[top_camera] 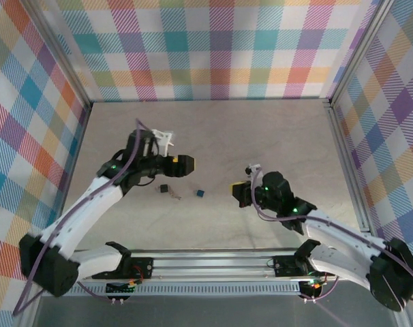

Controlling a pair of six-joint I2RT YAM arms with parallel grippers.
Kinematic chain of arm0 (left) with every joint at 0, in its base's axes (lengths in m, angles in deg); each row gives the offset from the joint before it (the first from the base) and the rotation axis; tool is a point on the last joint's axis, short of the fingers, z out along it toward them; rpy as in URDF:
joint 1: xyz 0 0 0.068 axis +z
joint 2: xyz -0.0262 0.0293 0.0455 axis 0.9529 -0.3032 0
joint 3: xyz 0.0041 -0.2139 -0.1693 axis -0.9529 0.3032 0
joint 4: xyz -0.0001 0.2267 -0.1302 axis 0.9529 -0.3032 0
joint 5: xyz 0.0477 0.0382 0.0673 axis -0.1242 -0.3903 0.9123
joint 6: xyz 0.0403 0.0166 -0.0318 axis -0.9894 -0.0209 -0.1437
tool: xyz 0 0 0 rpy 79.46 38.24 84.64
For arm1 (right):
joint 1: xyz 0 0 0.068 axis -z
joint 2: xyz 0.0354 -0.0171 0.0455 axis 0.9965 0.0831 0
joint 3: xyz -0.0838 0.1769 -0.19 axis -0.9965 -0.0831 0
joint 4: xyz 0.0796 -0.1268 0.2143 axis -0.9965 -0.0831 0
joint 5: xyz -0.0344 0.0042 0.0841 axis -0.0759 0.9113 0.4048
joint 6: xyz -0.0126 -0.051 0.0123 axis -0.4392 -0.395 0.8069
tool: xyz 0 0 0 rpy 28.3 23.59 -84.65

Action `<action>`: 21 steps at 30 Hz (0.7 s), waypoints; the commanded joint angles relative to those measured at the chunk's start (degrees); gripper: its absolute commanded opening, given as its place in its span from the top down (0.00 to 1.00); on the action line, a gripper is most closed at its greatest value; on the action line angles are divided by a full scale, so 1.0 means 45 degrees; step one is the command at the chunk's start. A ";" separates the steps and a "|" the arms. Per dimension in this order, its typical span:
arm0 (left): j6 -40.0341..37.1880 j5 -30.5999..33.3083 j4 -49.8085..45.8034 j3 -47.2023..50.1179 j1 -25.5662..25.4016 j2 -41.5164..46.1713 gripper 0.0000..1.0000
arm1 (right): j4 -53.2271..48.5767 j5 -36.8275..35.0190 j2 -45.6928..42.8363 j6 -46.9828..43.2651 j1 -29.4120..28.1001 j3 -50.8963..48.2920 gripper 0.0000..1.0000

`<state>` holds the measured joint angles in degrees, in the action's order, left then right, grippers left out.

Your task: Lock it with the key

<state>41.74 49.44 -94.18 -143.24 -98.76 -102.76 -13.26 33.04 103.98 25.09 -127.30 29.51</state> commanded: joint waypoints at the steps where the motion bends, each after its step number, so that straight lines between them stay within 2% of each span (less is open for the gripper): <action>1: 0.0394 0.1427 -0.0833 0.0426 0.0089 0.1473 0.01 | -0.0416 -0.0227 0.1642 0.0228 -0.0497 0.1552 1.00; 6: 0.1067 0.2619 -0.2559 0.0763 0.0089 0.3516 0.00 | -0.0233 -0.0598 0.4363 0.0652 -0.1052 0.2957 1.00; 13: 0.1522 0.4607 -0.2817 0.2721 0.0089 0.6956 0.00 | -0.0926 -0.0585 0.7600 0.0716 -0.1063 0.4765 1.00; 17: 0.1528 0.4692 -0.2637 0.3300 0.0089 0.7640 0.00 | -0.1090 -0.0709 0.8447 0.0668 -0.1063 0.5219 1.00; 21: 0.1309 0.4965 -0.2805 0.3183 0.0098 0.7271 0.00 | -0.1168 -0.0700 0.9117 0.0583 -0.1053 0.5555 1.00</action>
<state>47.59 69.42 -106.47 -129.30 -98.76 -69.30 -17.32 30.07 143.56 27.49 -132.13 52.17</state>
